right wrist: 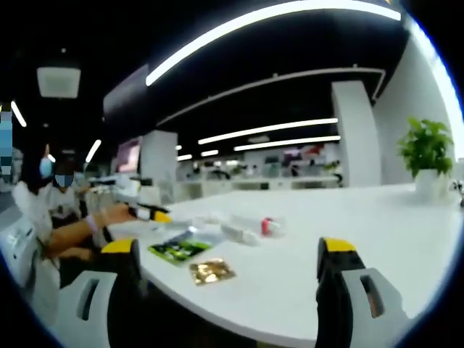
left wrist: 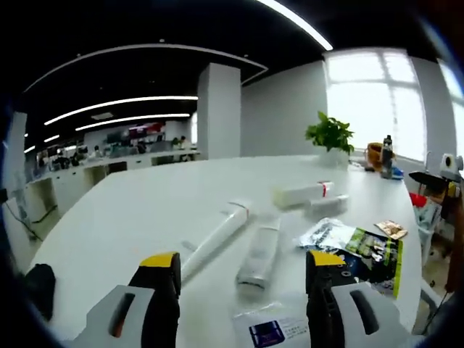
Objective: Arrange the skincare products in the storage area until every visible bottle or jar stands upright without overlapping.
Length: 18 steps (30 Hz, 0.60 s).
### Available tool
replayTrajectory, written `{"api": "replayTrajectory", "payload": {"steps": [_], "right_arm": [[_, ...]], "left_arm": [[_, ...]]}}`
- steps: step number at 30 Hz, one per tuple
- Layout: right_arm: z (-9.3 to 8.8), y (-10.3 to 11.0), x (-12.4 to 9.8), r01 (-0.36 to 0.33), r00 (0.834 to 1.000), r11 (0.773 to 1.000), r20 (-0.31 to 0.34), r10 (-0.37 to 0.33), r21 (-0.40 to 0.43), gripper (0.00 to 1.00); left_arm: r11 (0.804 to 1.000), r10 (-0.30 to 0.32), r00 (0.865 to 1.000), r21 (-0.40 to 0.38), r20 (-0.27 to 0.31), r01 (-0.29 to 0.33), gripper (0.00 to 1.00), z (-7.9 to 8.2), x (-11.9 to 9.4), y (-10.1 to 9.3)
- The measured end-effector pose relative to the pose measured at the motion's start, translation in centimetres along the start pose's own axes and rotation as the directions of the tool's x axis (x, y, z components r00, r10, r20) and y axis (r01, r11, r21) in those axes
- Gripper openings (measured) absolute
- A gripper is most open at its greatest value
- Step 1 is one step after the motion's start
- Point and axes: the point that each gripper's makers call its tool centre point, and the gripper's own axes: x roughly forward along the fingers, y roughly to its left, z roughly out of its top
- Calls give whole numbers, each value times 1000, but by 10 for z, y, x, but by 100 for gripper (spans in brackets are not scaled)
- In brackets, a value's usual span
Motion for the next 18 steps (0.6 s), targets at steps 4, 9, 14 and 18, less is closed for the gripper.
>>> {"api": "replayTrajectory", "payload": {"steps": [4,9,14,18], "right_arm": [[-3,0,-2,1,1000,1000,-1,-1,9,100],[-3,0,-4,8,1000,1000,3,-8,9,100],[1,0,-5,13,1000,1000,11,-13,3,100],[1,1,-1,4,1000,1000,7,-4,14,100]], "left_arm": [[1000,7,1000,2,-22,-7,72,-1,3,3],[1000,1,999,7,-53,-1,70,-3,9,1],[1000,-13,997,5,-75,14,69,-5,16,-4],[1000,-30,997,-11,-73,30,67,-6,20,-6]]}}
